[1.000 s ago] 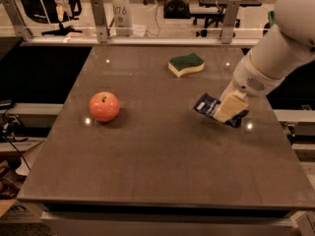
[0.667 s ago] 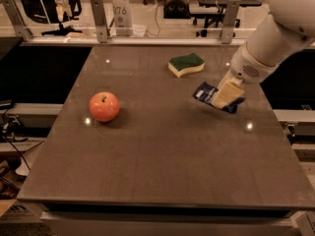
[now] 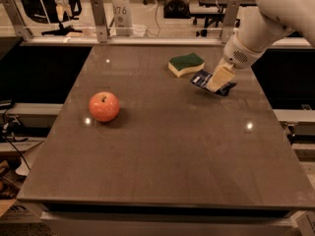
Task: Move rxbar blueberry near sponge
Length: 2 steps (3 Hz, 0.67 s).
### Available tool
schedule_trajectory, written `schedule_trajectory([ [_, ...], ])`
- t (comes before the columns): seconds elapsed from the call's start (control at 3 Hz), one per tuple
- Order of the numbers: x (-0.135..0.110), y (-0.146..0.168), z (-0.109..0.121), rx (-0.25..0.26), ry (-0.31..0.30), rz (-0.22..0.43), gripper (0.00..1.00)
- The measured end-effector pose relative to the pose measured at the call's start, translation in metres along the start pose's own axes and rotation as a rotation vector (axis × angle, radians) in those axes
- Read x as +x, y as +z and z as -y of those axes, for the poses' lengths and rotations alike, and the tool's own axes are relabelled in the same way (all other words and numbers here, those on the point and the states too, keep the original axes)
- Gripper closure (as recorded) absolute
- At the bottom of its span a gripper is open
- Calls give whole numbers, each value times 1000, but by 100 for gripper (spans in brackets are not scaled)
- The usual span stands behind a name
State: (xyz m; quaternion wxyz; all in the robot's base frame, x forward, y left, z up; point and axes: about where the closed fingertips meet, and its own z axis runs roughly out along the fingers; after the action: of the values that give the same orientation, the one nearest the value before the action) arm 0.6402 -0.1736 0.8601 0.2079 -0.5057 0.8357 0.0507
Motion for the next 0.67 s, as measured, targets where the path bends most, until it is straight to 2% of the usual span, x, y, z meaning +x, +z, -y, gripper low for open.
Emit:
schedule_trajectory([
  [0.33, -12, 13, 21, 15, 1, 6, 100],
  [0.67, -20, 25, 37, 37, 3, 6, 84],
])
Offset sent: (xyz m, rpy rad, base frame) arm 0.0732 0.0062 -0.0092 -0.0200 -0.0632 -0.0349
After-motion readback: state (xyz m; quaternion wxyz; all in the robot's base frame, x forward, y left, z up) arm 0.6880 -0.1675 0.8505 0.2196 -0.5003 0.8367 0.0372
